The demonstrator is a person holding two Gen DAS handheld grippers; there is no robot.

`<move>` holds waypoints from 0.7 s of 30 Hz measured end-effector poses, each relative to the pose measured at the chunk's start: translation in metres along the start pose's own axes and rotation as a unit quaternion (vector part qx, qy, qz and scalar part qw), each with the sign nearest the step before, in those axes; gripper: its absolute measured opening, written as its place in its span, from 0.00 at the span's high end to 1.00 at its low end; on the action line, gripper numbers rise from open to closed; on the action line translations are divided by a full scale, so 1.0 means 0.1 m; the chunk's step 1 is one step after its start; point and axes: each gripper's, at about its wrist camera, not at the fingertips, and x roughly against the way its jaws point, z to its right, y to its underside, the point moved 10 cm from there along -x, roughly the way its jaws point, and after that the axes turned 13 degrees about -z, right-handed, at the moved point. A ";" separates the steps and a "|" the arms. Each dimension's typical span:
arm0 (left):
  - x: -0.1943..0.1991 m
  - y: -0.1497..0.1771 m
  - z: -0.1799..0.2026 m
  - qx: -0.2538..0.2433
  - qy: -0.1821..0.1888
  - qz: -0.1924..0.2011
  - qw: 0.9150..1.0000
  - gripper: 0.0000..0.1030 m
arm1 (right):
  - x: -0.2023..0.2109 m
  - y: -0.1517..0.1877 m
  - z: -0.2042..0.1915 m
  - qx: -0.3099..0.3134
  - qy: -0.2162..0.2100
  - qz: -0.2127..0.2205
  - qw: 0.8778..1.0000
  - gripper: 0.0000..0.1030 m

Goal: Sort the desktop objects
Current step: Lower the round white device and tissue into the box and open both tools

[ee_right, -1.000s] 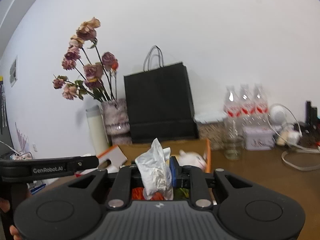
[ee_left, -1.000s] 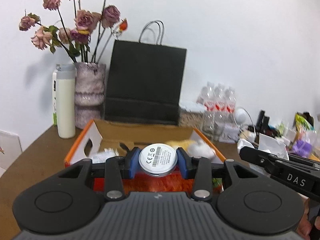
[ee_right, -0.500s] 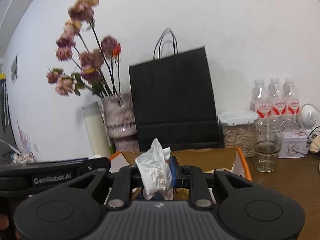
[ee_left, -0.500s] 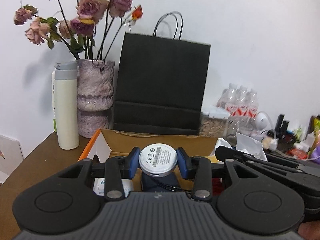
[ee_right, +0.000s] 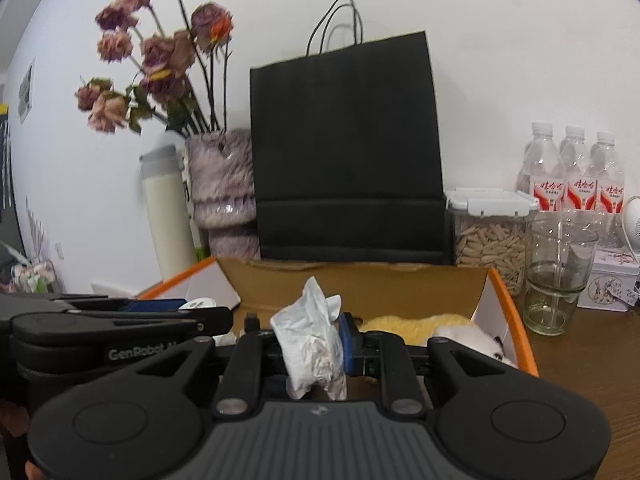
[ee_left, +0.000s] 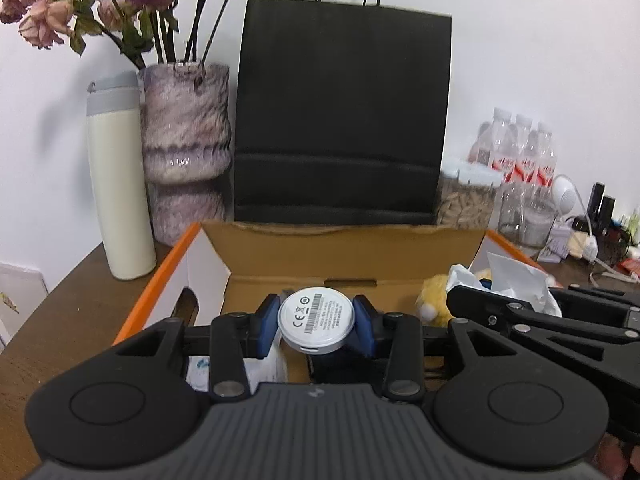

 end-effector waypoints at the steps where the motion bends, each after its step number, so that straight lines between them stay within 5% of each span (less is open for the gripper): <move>1: -0.01 0.01 0.00 -0.002 -0.001 -0.002 1.000 0.61 | 0.00 0.01 -0.01 0.003 0.002 -0.001 1.000 0.82; 10: -0.01 0.06 0.02 -0.012 -0.006 -0.005 1.000 0.61 | 0.01 0.06 0.00 0.005 0.007 -0.003 1.000 0.82; 14: 0.01 0.06 0.01 -0.014 -0.013 0.003 1.000 0.59 | 0.02 0.07 0.02 0.003 0.015 0.000 1.000 0.71; 21: 0.15 0.01 -0.07 -0.002 -0.043 0.040 0.998 0.25 | 0.12 0.04 0.11 -0.013 0.034 0.023 0.999 0.37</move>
